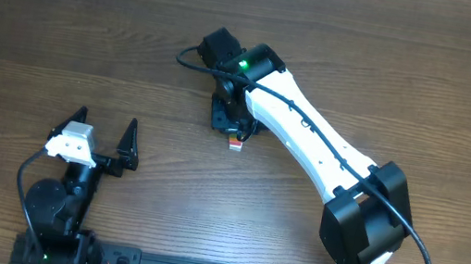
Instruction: Stack Cubes
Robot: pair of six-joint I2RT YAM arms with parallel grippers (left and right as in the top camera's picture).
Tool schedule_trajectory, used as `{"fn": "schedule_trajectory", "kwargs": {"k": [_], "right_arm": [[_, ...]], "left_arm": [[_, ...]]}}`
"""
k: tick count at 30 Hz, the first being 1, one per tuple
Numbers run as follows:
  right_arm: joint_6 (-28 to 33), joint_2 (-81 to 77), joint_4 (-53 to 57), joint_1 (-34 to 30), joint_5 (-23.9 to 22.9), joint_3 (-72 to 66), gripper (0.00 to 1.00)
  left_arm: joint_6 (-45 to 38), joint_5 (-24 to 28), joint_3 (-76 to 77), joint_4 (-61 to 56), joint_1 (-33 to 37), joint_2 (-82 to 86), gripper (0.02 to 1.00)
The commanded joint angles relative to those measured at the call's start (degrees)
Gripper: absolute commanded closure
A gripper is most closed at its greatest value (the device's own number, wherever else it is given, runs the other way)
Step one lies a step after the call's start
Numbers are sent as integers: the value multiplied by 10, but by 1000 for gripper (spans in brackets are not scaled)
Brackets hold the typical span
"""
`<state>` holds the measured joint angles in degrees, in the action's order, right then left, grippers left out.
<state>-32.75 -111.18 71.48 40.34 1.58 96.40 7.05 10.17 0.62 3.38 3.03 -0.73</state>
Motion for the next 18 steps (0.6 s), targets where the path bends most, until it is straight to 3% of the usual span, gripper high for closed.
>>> {"fn": "schedule_trajectory", "kwargs": {"k": [1,18], "right_arm": [[2,-10,0,4,1,-6,921],[2,-14,0,4,1,-6,893]], "left_arm": [[-8,7,-3,0,3,4,18],[-8,7,-3,0,3,4,18]]}}
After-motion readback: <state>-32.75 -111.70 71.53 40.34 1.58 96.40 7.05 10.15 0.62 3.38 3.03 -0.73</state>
